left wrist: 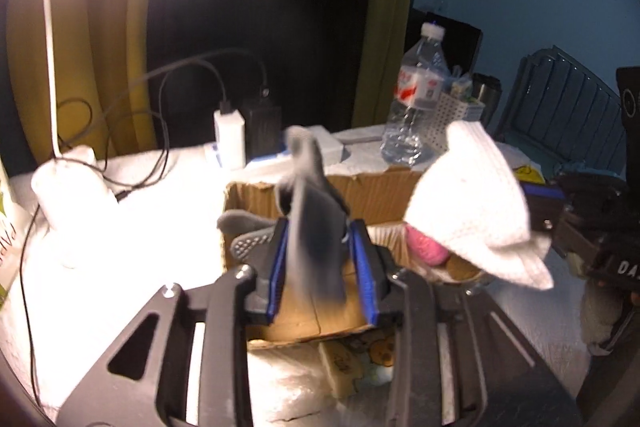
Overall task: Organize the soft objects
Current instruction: 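Lower the glove and paper towel into the box and open both grippers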
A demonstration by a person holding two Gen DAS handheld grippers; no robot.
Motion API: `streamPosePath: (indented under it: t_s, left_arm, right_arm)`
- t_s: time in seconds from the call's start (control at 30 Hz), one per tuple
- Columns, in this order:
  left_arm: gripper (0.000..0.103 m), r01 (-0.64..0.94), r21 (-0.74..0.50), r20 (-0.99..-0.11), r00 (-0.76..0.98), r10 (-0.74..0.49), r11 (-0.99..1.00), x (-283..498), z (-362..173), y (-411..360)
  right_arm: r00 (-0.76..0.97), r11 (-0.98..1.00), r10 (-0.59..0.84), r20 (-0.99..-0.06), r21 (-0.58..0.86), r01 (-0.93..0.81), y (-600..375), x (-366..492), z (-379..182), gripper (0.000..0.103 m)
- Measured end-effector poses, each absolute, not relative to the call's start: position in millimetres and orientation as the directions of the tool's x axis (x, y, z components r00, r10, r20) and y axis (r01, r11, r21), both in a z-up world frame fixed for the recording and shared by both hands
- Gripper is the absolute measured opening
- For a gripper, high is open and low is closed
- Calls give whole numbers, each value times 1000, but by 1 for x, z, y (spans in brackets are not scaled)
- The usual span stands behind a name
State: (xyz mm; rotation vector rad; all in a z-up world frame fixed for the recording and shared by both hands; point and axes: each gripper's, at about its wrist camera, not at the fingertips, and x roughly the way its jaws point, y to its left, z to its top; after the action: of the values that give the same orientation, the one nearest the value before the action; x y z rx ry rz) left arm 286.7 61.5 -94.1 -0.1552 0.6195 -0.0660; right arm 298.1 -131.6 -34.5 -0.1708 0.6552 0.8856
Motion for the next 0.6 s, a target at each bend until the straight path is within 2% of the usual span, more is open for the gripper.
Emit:
streamPosePath:
  t_s: [0.03,0.07,0.1,0.47,0.5,0.53,0.6]
  left_arm:
    - [40,10,-166,-572,814,-104,986,287,-96,63]
    - [62,9,-172,-572,813,-107,985,286,-96,65]
    - [76,11,-187,-566,816,-117,982,285,-97,67]
    - [76,-26,-222,-554,826,-104,975,271,-96,85]
    - [76,-27,-221,-555,826,-102,975,270,-96,86]
    - [76,-28,-219,-556,825,-101,975,269,-95,86]
    - [76,-27,-215,-556,825,-100,976,267,-94,85]
  right_arm:
    - [447,631,663,-600,128,-765,-127,302,-38,12]
    - [439,628,664,-605,132,-767,-124,305,-41,12]
    - [432,624,666,-608,137,-769,-120,307,-44,12]
    - [365,611,629,-686,147,-778,-70,332,-83,14]
    - [366,617,621,-694,144,-774,-69,333,-86,19]
    - [376,627,610,-698,134,-768,-68,333,-87,30]
    - [396,639,601,-695,119,-760,-70,330,-84,45]
